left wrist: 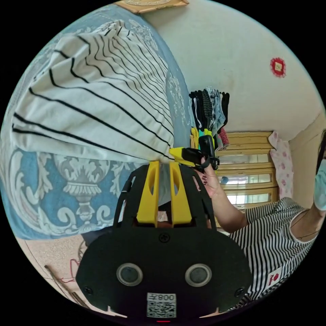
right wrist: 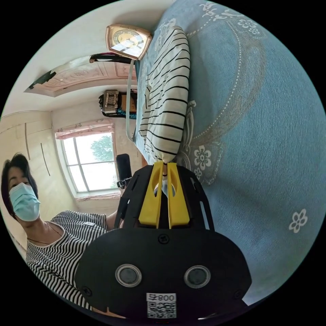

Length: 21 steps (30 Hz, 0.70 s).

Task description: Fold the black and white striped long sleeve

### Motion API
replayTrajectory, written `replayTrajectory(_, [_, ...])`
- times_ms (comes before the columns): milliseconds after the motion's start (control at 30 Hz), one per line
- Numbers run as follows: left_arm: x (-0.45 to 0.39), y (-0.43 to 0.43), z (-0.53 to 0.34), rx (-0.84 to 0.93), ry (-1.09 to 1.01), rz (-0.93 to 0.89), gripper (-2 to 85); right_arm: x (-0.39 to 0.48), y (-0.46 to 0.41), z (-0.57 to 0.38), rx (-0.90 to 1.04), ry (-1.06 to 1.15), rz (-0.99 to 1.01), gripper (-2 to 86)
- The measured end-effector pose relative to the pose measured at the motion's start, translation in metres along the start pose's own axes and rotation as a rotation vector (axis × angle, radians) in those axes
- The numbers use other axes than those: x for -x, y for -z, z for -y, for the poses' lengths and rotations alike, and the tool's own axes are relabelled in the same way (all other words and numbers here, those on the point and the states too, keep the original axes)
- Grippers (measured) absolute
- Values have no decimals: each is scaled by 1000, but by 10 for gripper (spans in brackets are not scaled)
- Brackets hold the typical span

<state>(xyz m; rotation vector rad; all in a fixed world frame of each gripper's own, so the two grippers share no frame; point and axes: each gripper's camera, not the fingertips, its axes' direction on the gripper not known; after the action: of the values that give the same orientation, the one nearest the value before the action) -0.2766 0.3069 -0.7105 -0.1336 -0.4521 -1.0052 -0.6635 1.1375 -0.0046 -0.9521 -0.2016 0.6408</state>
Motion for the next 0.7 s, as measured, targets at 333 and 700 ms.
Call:
replayTrajectory(333, [10,42,-18,-182,33,49,31,-46,11,-27,33,7,0,17])
replayTrajectory(700, [12,103,-3,-310,-25,523,36,-80,13,-49,46,-7,9,15])
